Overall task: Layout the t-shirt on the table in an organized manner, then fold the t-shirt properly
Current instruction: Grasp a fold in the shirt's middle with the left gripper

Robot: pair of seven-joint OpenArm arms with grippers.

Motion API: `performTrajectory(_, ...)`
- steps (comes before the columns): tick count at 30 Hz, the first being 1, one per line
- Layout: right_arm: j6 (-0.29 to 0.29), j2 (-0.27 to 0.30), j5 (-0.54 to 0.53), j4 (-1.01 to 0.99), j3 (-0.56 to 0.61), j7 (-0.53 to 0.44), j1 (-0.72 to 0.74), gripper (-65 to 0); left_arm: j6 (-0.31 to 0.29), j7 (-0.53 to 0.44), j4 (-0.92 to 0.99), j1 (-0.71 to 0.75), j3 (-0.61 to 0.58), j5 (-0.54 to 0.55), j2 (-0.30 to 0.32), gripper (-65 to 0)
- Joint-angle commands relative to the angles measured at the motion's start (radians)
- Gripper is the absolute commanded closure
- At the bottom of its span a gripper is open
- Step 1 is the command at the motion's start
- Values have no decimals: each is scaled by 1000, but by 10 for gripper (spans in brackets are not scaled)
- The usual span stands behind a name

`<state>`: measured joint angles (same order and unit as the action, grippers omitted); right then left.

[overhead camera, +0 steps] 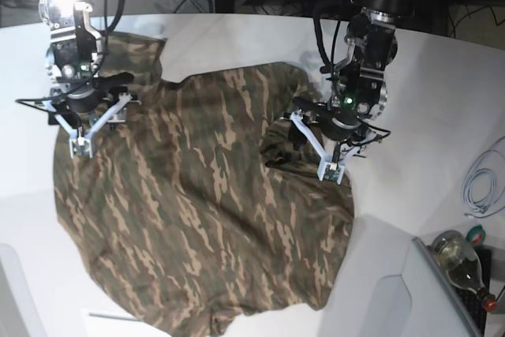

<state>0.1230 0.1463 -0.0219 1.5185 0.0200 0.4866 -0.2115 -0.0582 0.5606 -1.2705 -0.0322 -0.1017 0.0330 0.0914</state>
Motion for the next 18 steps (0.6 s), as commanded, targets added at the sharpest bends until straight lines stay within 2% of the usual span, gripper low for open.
performTrajectory(1, 2, 6, 4, 20, -2, -21, 10, -390, -7, -24, 7, -33, -2, 8, -2, -441)
performTrajectory(4, 2, 6, 4, 20, -2, -21, 10, -390, -9, -26, 44, -64, -3, 9, -5, -441)
performTrajectory(12, 2, 6, 4, 20, -2, -21, 10, -390, -7, -26, 51, -111, -105, 11, -8, -441)
performTrajectory(18, 2, 6, 4, 20, -2, -21, 10, -390, -7, -24, 156, -153, -109, 11, -43, -439)
